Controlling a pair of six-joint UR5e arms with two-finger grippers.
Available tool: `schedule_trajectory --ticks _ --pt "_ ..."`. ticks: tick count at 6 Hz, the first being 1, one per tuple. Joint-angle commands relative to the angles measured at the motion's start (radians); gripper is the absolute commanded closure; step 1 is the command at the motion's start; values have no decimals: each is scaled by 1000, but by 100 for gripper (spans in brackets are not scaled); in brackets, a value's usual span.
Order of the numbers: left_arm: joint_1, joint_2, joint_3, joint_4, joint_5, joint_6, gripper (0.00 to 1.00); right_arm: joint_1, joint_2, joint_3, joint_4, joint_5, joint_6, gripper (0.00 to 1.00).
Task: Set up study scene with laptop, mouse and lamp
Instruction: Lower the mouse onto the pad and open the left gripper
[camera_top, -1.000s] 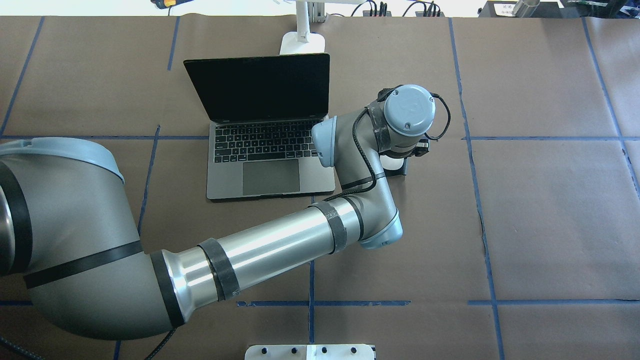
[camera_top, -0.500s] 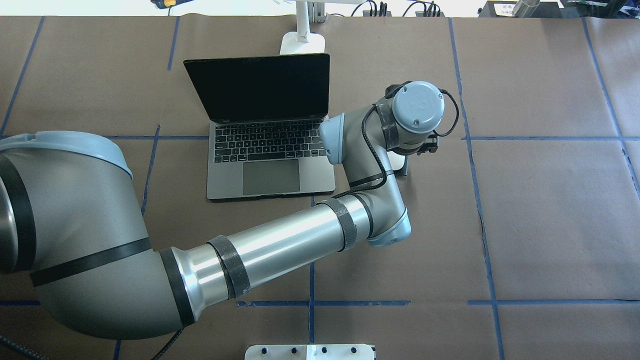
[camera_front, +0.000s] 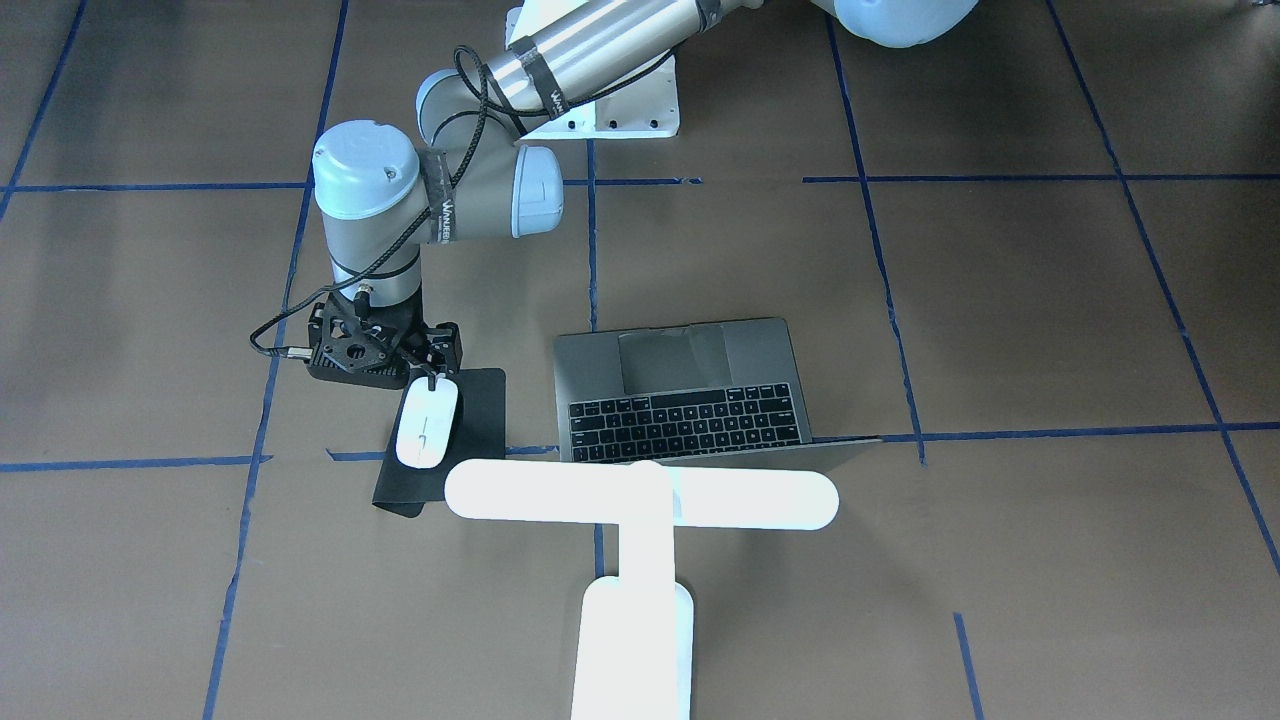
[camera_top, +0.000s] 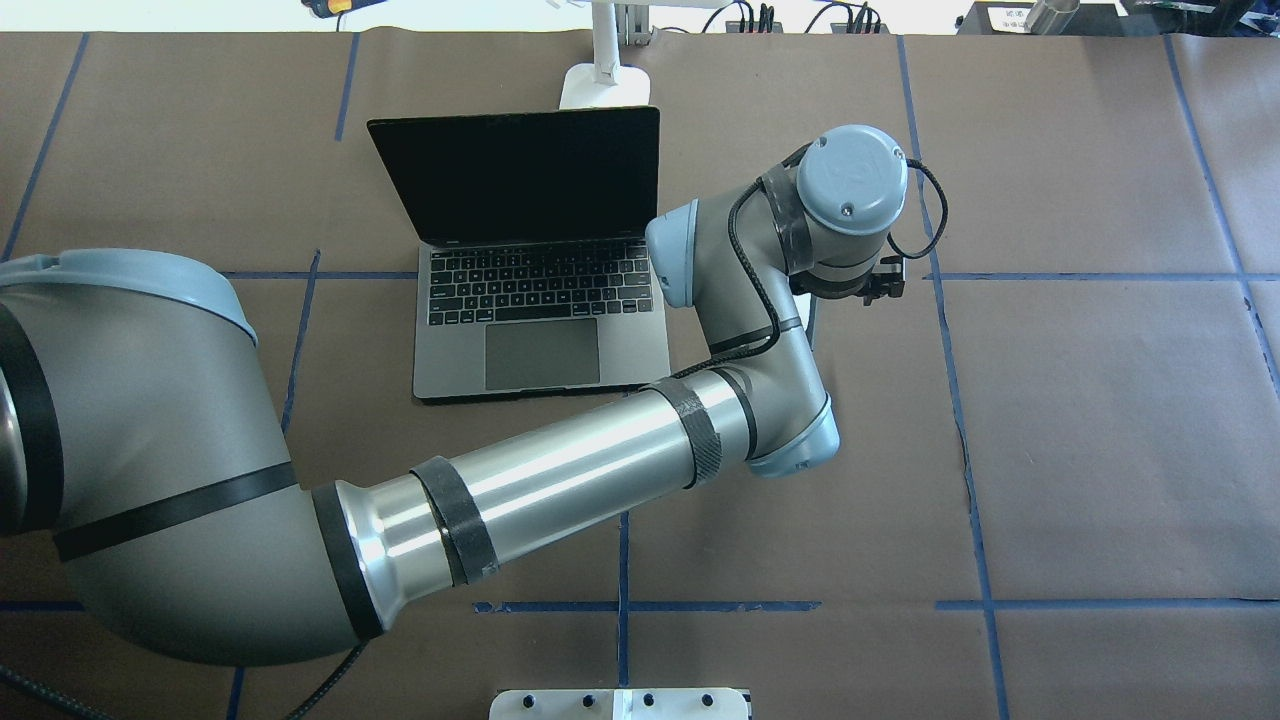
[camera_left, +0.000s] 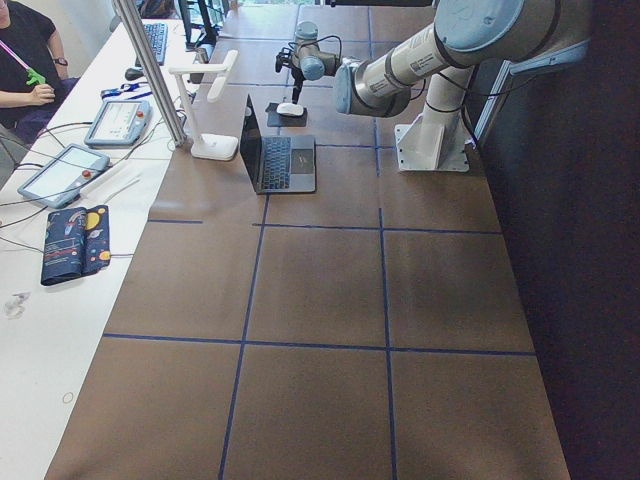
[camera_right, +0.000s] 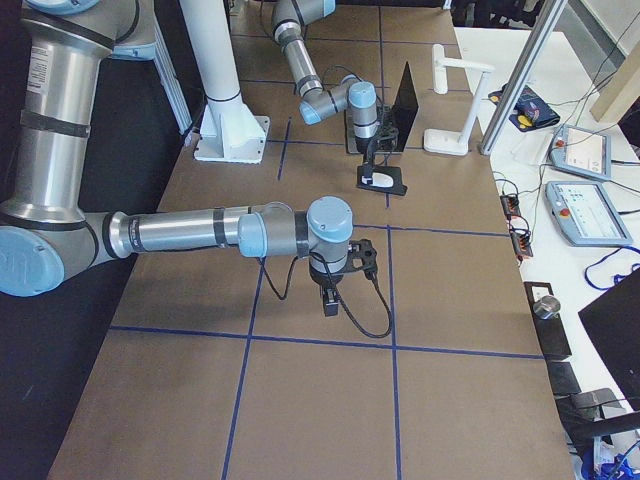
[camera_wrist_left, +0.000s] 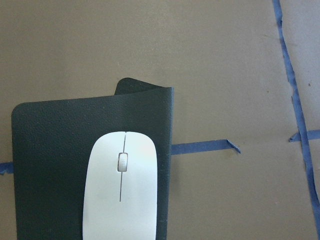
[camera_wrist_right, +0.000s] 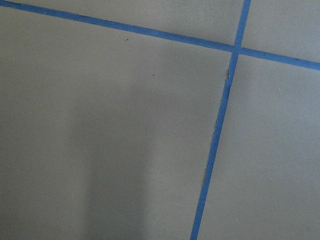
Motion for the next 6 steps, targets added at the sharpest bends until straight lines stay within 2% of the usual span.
schedule_trajectory --ticks 1,2,3,4,5,6 --pt "-21 152 -279 147 -45 34 0 0 4 -1 -2 -1 -1 0" --pt "-21 258 -492 302 -45 63 0 0 4 -1 -2 -1 1 0" --pt "-22 408 -722 400 -45 119 0 0 4 -1 -2 -1 1 0" --pt "-27 598 -978 480 -45 185 0 0 2 -2 -2 -7 1 0" --pt "-54 773 -1192 551 -45 288 0 2 -2 -27 0 -10 -4 0" --pt "-112 910 -1320 567 -47 413 0 2 -12 -38 0 -15 -7 0"
